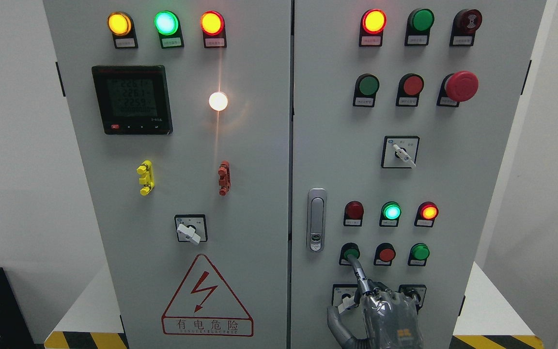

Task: Press green start button
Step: 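Press the green push button with the right hand's extended finger, then hold the right hand's finger against the green button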

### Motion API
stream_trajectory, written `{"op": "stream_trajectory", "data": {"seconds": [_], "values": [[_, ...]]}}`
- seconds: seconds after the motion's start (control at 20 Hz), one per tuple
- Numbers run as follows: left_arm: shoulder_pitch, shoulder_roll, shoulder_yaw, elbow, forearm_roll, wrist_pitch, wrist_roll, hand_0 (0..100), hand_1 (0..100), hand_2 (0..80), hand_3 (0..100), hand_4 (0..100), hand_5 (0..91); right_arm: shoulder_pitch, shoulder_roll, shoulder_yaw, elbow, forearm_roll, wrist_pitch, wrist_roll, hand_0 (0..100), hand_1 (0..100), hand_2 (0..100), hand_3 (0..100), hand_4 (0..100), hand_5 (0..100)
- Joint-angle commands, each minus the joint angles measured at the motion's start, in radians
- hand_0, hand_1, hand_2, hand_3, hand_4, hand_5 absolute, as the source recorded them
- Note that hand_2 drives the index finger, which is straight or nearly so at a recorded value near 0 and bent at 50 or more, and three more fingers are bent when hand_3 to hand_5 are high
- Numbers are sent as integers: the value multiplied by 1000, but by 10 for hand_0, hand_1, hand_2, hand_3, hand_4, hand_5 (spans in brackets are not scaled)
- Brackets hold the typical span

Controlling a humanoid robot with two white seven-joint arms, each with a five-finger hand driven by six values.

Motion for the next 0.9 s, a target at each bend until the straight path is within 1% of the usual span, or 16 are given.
{"op": "stream_trajectory", "data": {"seconds": [0.0,0.1,0.3,0.85], "values": [[-28,0,0,29,0,0,0,120,556,0,0,0,0,-5,-1,-1,21,-2,0,2,481,402,0,695,779,893],[-28,0,0,29,0,0,0,120,556,0,0,0,0,-6,1,-1,24,-3,2,13,483,403,0,695,778,893],[-28,0,0,29,0,0,0,120,556,0,0,0,0,-10,1,-1,30,-8,2,17,486,404,0,699,778,893],[-28,0,0,29,0,0,0,120,556,0,0,0,0,-10,1,-3,24,-11,2,14,499,410,0,707,781,894]]}}
